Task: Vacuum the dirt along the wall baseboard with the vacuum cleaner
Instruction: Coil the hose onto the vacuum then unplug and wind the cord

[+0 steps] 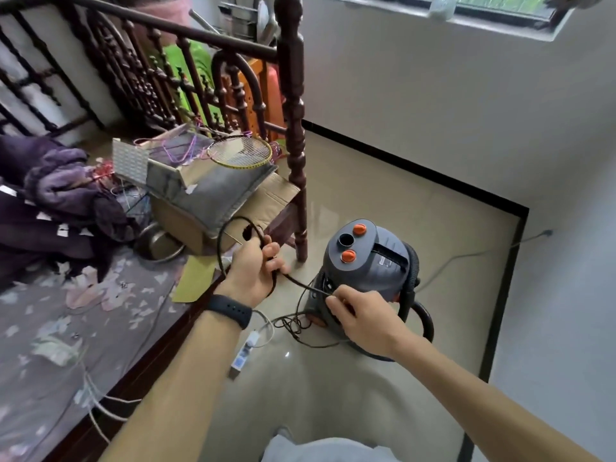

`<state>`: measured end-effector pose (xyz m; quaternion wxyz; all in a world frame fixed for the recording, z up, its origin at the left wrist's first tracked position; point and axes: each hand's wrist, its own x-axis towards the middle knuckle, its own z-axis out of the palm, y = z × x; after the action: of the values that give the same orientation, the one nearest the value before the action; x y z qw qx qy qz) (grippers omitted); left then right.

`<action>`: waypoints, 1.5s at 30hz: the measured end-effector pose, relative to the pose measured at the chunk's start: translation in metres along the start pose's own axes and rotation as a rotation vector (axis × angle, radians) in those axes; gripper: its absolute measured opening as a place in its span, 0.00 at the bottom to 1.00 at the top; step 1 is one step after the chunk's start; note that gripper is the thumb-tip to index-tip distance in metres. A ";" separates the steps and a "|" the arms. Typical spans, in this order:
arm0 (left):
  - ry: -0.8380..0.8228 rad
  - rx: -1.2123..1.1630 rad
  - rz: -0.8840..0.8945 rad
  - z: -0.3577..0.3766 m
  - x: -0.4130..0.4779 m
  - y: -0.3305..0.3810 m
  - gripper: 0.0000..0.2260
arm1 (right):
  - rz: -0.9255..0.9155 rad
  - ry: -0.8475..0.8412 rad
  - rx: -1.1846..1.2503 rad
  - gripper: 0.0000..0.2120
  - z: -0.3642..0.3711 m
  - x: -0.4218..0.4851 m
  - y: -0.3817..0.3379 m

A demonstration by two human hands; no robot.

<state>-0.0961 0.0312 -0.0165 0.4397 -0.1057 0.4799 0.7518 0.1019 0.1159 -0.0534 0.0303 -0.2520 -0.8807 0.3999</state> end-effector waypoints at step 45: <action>0.034 0.389 0.106 -0.083 0.061 0.120 0.15 | 0.692 -0.118 -0.039 0.20 0.061 -0.036 0.128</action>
<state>-0.2459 -0.0201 -0.0193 0.4032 -0.0059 0.6283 0.6653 0.1714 0.1277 -0.1811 -0.1629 -0.5126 -0.7509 0.3833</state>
